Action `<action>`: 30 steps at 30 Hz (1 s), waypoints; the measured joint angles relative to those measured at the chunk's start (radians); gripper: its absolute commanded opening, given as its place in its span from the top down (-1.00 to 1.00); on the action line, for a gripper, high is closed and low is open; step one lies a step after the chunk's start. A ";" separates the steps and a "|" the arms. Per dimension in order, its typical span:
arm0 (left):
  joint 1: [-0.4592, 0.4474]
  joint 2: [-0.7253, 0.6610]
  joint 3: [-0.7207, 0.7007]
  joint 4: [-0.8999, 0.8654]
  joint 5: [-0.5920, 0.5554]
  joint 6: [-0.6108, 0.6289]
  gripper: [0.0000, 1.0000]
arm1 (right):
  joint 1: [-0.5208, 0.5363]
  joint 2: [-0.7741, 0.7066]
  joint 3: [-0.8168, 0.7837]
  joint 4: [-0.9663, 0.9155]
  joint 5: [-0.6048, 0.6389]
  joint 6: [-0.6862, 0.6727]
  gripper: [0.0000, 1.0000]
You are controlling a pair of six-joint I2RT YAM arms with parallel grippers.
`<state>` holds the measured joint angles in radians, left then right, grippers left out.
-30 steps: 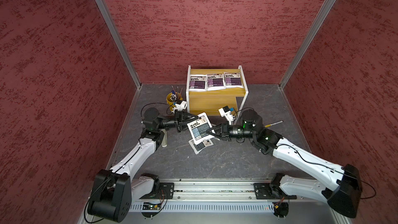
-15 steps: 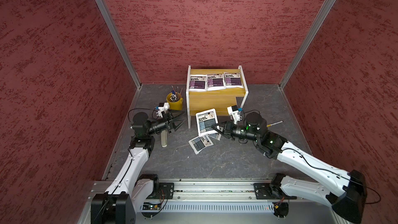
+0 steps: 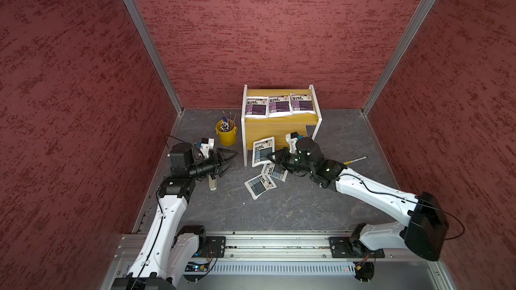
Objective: Place the bagged coffee beans on the shelf by color
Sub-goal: Place the bagged coffee beans on the shelf.
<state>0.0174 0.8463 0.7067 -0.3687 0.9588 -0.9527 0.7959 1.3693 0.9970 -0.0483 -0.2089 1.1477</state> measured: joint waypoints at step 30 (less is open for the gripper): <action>-0.003 -0.065 -0.067 -0.051 -0.026 -0.023 -0.34 | -0.095 0.296 0.169 0.089 0.035 -0.011 0.89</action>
<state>0.0147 0.7815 0.6399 -0.4198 0.9325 -0.9756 0.7013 1.6657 1.1660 0.0406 -0.1738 1.1370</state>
